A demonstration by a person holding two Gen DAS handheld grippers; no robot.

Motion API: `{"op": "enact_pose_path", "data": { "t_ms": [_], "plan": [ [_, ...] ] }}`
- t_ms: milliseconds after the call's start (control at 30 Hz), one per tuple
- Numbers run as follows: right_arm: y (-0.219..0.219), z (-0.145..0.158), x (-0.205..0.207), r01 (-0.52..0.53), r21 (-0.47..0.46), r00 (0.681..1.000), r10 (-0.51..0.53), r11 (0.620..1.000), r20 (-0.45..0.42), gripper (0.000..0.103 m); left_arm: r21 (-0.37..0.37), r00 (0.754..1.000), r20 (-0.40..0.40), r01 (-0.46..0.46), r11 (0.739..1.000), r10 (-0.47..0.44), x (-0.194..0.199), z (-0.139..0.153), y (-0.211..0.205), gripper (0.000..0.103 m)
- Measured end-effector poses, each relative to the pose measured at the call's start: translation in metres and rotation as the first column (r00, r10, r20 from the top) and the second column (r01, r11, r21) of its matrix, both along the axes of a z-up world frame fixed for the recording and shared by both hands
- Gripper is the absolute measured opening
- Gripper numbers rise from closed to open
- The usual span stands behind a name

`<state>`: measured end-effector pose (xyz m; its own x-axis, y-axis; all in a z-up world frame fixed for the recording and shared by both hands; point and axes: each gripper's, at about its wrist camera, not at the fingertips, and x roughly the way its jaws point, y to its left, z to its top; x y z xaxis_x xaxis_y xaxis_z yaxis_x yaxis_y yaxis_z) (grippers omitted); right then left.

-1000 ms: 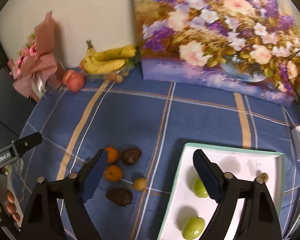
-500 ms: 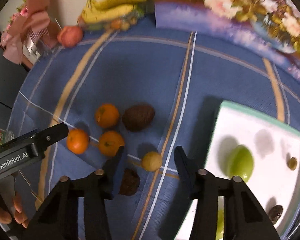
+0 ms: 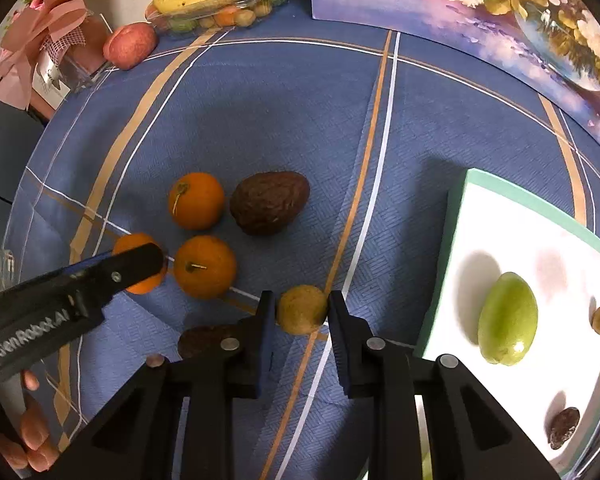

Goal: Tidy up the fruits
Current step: 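Grasp an orange with the left gripper while the right grasps a small brown fruit, then carry the orange and brown fruit over the tray with the left and right grippers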

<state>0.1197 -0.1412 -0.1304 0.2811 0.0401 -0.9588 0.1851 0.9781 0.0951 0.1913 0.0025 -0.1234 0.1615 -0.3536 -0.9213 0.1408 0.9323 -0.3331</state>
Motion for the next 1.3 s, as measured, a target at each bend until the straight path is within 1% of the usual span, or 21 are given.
{"op": "enact_pose_path", "data": {
  "t_ms": [133, 333, 533, 667, 733, 867, 1300],
  "plan": [
    [0.002, 0.011, -0.001, 0.002, 0.002, 1.000, -0.002, 1.000, 0.028, 0.027, -0.014, 1.000, 0.015, -0.005, 1.000, 0.005, -0.001, 0.007, 0.001, 0.038],
    [-0.007, 0.048, -0.005, 0.017, 0.012, 0.993, -0.019, 1.000, 0.121, 0.027, -0.061, 0.994, 0.108, -0.009, 0.998, 0.015, -0.004, 0.048, 0.009, 0.038],
    [-0.021, 0.095, -0.018, 0.055, 0.004, 0.969, -0.055, 0.998, 0.242, 0.027, -0.121, 0.982, 0.184, -0.023, 0.992, 0.045, -0.004, 0.089, 0.011, 0.038],
    [-0.026, 0.118, -0.023, 0.081, -0.021, 0.952, -0.071, 0.996, 0.298, 0.027, -0.127, 0.971, 0.235, -0.002, 0.992, 0.032, -0.008, 0.110, 0.005, 0.038],
    [-0.033, 0.126, -0.029, 0.100, -0.031, 0.945, -0.085, 0.994, 0.316, 0.027, -0.135, 0.969, 0.246, 0.004, 0.991, 0.030, -0.011, 0.118, 0.003, 0.038],
    [-0.050, 0.137, -0.039, 0.146, -0.054, 0.935, -0.120, 0.988, 0.333, 0.027, -0.139, 0.967, 0.256, 0.024, 0.990, 0.012, -0.015, 0.125, -0.010, 0.038],
    [-0.121, 0.152, -0.079, 0.292, -0.035, 0.898, -0.262, 0.956, 0.354, 0.027, -0.131, 0.958, 0.264, 0.150, 0.980, -0.111, -0.037, 0.131, -0.069, 0.038]
  ]
}}
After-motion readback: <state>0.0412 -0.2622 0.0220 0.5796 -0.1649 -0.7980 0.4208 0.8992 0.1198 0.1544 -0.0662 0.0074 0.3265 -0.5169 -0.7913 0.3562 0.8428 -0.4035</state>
